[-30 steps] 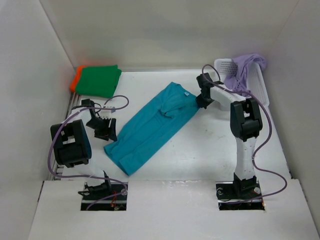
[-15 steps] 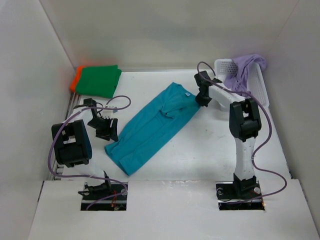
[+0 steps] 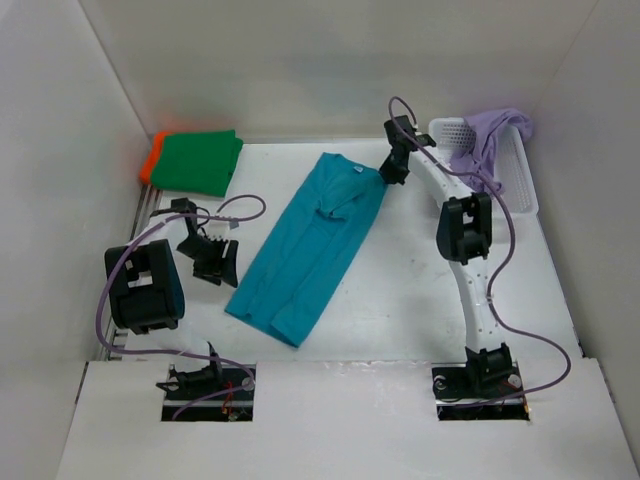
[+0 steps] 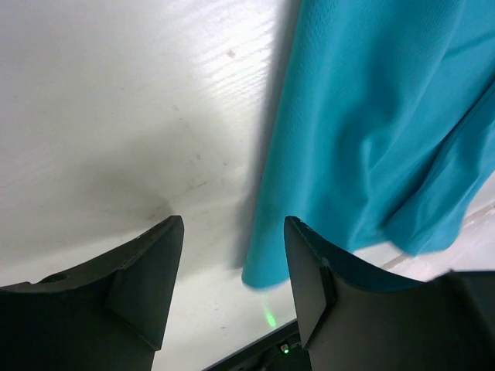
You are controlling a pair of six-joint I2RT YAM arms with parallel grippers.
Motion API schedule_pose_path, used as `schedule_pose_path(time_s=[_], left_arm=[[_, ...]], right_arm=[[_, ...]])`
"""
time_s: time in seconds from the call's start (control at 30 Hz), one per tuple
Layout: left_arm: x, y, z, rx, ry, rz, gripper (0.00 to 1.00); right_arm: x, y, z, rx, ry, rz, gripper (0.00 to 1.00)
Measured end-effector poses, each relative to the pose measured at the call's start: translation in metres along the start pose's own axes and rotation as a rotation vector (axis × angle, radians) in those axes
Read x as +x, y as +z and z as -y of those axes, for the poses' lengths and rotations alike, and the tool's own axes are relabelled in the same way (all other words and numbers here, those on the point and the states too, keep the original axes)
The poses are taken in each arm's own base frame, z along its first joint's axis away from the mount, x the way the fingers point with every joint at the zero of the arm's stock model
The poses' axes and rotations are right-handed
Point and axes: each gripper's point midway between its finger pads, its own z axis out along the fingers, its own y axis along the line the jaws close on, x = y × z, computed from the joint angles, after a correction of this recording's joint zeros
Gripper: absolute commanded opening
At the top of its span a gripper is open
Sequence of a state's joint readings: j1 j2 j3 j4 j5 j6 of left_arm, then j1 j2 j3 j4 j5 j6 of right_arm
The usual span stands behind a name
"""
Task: Fold and stack the t-shirts
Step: Rotate the tshirt 80 degrees
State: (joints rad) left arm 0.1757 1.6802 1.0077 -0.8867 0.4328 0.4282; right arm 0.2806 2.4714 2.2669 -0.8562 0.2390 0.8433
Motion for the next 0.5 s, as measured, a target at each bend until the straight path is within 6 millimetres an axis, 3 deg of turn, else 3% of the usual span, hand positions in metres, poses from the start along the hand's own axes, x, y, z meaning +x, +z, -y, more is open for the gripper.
schedule_pose_path(time_s=[0.07, 0.17, 0.33, 0.4, 0.5], left_arm=[[0.001, 0.002, 0.006, 0.005, 0.016, -0.017, 0.53], [0.0, 0.006, 0.017, 0.015, 0.056, -0.038, 0.53], [-0.003, 0.01, 0.029, 0.022, 0.093, -0.051, 0.53], [-0.003, 0.01, 0.03, 0.021, 0.088, -0.052, 0.53], [-0.004, 0.009, 0.027, 0.013, 0.075, -0.049, 0.53]], right_arm=[[-0.008, 0.012, -0.017, -0.048, -0.002, 0.008, 0.05], [-0.009, 0.022, -0.032, -0.104, -0.017, -0.002, 0.32], [-0.005, 0.019, -0.036, -0.155, -0.094, -0.018, 0.53], [0.001, 0.008, -0.026, -0.145, -0.129, -0.028, 0.59], [0.011, -0.03, -0.007, -0.136, -0.177, -0.013, 0.61]])
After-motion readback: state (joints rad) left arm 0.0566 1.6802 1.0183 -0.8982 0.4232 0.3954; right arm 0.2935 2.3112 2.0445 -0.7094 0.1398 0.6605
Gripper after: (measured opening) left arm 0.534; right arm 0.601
